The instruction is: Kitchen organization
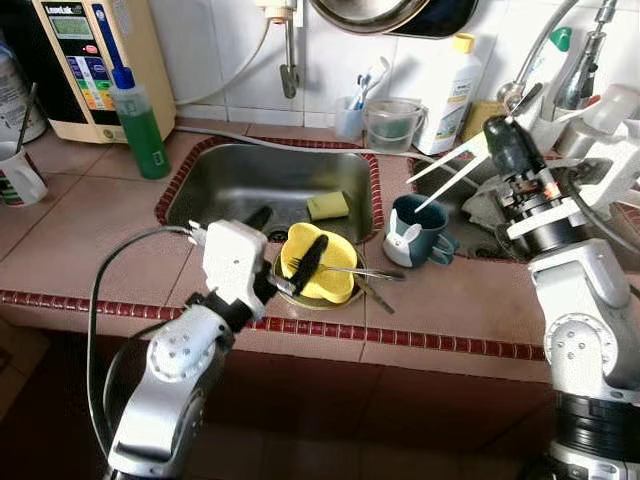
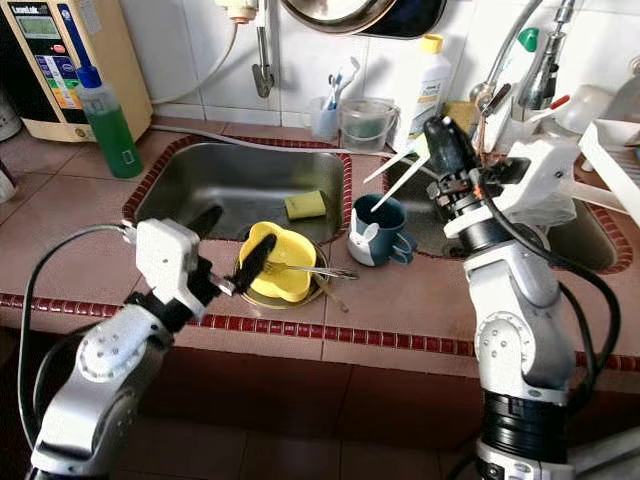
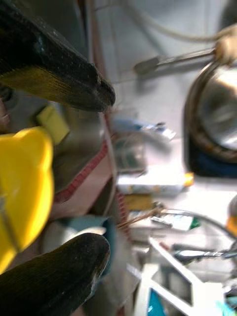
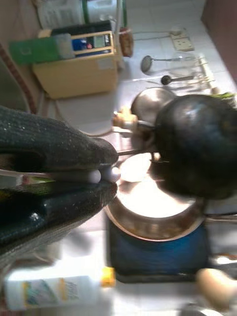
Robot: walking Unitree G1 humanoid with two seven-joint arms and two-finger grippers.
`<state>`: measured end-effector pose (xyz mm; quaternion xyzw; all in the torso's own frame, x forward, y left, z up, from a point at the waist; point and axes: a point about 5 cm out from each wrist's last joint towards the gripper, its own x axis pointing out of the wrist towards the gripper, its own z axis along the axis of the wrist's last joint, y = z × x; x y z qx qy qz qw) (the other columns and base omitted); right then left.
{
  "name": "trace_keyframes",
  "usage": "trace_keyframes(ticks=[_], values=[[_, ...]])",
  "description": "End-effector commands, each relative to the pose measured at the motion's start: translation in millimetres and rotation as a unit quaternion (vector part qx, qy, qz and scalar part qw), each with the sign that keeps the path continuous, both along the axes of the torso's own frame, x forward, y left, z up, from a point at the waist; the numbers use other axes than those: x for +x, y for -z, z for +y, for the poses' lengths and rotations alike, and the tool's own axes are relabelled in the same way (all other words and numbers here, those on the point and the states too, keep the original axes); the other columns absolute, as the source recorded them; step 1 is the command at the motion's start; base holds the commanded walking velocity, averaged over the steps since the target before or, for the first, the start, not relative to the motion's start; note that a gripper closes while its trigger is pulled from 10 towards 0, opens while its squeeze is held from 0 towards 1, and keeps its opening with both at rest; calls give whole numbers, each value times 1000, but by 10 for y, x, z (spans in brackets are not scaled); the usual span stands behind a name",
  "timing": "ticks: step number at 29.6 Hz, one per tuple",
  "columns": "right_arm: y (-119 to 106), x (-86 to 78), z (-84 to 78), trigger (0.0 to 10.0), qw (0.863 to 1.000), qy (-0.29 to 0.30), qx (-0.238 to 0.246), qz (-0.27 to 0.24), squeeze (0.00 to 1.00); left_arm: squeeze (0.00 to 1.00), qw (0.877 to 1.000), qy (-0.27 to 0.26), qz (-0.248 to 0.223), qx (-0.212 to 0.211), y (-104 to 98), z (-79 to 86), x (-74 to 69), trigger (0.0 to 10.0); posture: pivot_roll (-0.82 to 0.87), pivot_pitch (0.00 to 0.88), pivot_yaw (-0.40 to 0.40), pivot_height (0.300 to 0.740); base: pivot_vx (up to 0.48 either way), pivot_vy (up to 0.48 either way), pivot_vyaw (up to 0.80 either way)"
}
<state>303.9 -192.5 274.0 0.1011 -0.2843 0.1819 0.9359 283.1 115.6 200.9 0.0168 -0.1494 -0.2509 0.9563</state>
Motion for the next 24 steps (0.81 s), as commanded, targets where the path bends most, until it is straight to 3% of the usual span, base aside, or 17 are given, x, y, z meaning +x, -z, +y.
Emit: trace_keyframes(ticks=[1, 7, 9, 13, 24], values=[[-140, -41, -41, 10000, 997, 60, -33, -39, 0, 0, 1000, -20, -4, -9, -65, 101, 74, 10000, -17, 32, 0, 740, 0, 0, 0], [-75, 3, -59, 10000, 991, 119, -47, -38, 0, 0, 998, -52, 3, -32, -109, 227, 163, 10000, -12, 34, 1, 740, 0, 0, 0], [0, -18, 0, 10000, 989, 130, -67, -36, 0, 0, 996, -73, 4, -46, -129, 287, 180, 10000, -6, 36, -3, 740, 0, 0, 0], [18, -47, 103, 10000, 987, 129, -87, -40, 0, 0, 995, -87, 3, -56, -145, 326, 168, 10000, -2, 42, -7, 740, 0, 0, 0], [-58, -33, 220, 10000, 986, 128, -83, -63, 0, 0, 993, -101, 2, -60, -204, 379, 212, 10000, 1, 47, -14, 740, 0, 0, 0]])
